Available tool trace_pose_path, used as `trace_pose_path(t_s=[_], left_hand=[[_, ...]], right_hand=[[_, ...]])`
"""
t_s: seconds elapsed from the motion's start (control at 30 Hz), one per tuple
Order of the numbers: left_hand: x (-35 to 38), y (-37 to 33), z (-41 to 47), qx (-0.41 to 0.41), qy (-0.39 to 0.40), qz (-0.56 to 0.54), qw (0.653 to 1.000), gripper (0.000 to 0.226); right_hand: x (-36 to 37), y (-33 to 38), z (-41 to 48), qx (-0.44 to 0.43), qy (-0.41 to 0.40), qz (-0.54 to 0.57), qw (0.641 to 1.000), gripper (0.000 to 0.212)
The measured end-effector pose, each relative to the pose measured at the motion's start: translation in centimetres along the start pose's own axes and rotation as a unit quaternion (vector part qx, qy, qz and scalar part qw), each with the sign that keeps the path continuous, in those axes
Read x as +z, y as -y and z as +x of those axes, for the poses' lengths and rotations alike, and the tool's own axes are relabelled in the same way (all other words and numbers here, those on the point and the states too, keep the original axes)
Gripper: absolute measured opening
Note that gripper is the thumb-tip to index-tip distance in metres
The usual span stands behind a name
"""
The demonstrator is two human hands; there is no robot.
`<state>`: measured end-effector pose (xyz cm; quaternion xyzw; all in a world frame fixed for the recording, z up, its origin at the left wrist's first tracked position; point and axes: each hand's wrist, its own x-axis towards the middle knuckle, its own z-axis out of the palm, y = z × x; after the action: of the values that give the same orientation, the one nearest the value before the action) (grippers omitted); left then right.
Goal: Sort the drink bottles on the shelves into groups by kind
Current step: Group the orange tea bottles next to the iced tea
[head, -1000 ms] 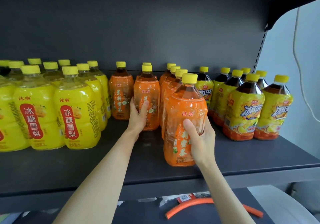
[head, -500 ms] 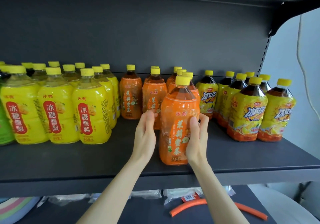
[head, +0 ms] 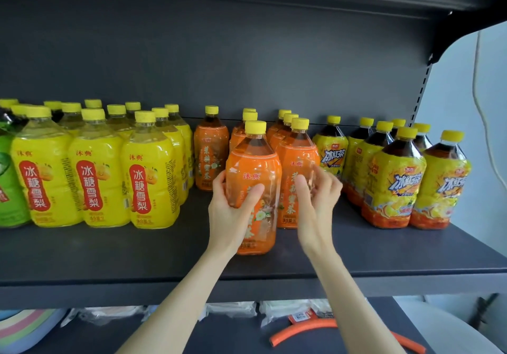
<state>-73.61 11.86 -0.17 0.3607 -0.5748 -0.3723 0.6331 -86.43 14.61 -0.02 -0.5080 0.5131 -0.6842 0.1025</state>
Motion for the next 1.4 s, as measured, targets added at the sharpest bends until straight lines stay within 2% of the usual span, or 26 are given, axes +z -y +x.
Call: trace_pose_path(t_s=[0.1,0.2,0.37,0.63,0.97,1.2,1.4], left_hand=[[-0.1,0.5,1.1,-0.005,0.003,0.006,1.000,0.077],[0.0,1.0,2.1,-0.011,0.003,0.006,1.000,0.075],[0.5,2.2,3.7,-0.011,0.008,0.005,1.000,0.077],[1.3,3.3,5.0,-0.006,0.002,0.022,1.000,0.080],[1.2,3.9,5.6,0.014,-0.004,0.061,0.998,0.079],[1.2,4.0,5.7,0.000,-0.002,0.083,0.997,0.083],[0.6,2.6,5.3,-0.034,0.016,0.136,0.990,0.090]], right_hand=[[-0.3,-1.3,2.3,0.051,0.018,-0.017,0.998,0.093],[0.1,-2.4,3.3,0.085,0.064,0.037,0.994,0.109],[0.2,-3.8,3.6,0.074,0.073,0.031,0.994,0.094],[0.3,-4.0,3.6,0.069,0.077,0.034,0.994,0.090],[0.5,-4.1,3.7,0.067,0.074,0.009,0.995,0.092],[0.4,-3.8,3.6,0.073,0.076,0.002,0.994,0.092],[-0.2,-2.7,3.2,0.100,0.092,-0.077,0.988,0.109]])
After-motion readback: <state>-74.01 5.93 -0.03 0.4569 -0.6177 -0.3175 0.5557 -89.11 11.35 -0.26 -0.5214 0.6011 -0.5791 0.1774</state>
